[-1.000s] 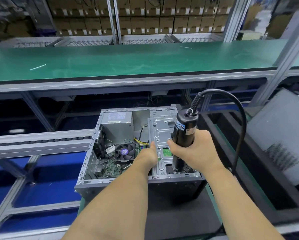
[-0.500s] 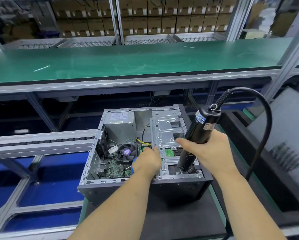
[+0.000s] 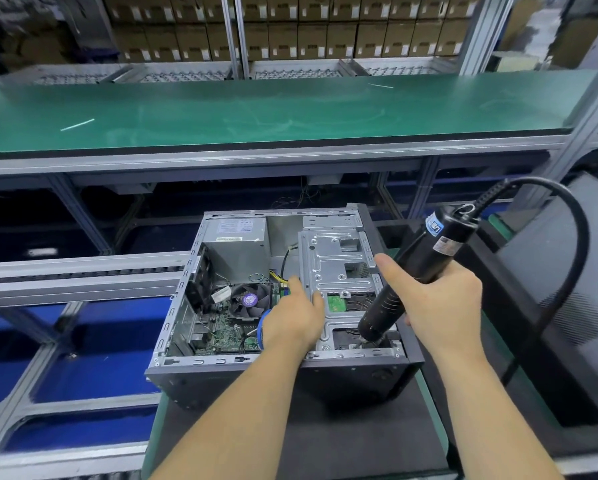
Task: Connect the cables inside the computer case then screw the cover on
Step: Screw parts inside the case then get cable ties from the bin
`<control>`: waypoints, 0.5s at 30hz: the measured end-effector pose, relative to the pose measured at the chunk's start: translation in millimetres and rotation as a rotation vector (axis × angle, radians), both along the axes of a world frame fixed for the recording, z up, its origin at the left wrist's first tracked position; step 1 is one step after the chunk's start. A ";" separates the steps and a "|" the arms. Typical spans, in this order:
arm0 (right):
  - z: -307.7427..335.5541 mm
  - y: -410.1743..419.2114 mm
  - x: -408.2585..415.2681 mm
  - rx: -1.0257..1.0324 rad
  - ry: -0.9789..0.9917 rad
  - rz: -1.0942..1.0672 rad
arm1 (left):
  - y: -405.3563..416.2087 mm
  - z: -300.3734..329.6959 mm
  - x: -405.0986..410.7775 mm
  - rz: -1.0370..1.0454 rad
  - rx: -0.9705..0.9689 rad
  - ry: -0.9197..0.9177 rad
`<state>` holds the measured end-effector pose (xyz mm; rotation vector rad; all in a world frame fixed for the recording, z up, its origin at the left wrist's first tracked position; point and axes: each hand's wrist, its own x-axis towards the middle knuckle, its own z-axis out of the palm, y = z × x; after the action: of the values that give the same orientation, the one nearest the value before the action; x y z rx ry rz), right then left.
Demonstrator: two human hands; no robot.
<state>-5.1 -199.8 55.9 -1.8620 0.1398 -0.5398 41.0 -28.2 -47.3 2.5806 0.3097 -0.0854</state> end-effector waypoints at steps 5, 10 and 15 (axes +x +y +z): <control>-1.6 0.2 -1.4 -0.014 -0.030 -0.071 | 0.1 0.6 -0.3 -0.001 -0.001 -0.010; 12.6 -18.3 3.6 0.044 -0.091 -0.179 | -0.5 0.1 -1.4 0.014 0.011 -0.045; 9.2 -16.4 2.7 0.171 -0.075 -0.126 | -1.5 0.5 -1.6 0.011 0.052 -0.058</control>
<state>-2.3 -216.2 65.1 -1.6723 0.2467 -0.6634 39.4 -29.7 -46.8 2.6271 0.3082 0.0010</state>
